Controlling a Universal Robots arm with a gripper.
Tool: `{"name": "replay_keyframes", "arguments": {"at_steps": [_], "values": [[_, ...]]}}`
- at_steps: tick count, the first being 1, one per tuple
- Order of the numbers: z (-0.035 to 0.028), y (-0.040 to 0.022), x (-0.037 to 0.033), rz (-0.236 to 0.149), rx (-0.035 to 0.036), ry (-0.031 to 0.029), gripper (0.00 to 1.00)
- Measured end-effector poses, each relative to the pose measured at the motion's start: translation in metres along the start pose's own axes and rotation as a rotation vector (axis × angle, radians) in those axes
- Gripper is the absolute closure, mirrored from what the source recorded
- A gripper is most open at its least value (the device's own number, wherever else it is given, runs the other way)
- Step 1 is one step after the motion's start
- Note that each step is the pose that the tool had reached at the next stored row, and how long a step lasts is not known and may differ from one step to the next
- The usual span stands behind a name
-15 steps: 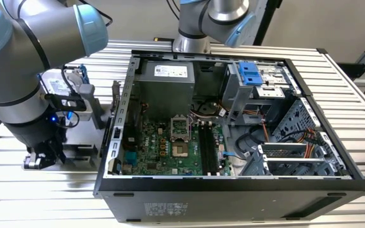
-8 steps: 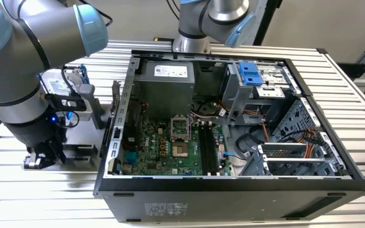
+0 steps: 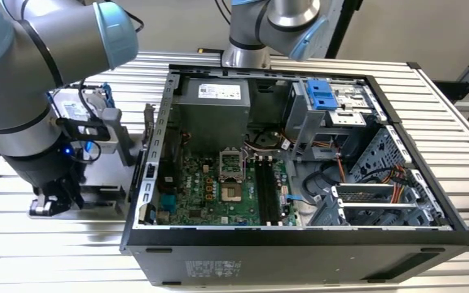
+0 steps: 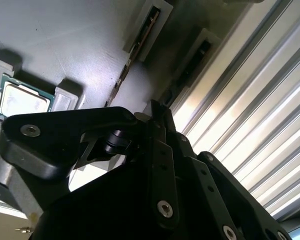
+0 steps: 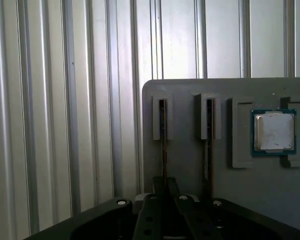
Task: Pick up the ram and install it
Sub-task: 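Pick up the ram and move it above insertion slot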
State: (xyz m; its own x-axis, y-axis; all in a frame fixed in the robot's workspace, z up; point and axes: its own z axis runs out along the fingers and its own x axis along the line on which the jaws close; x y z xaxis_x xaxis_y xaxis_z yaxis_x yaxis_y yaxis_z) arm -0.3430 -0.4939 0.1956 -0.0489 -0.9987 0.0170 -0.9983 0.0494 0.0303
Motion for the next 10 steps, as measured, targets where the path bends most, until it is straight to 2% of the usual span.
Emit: {"name": "replay_keyframes", "arguments": {"at_steps": [10], "values": [[-0.0134,0.0004,0.0002,0.0,0.0001,0.0,1.0]]}}
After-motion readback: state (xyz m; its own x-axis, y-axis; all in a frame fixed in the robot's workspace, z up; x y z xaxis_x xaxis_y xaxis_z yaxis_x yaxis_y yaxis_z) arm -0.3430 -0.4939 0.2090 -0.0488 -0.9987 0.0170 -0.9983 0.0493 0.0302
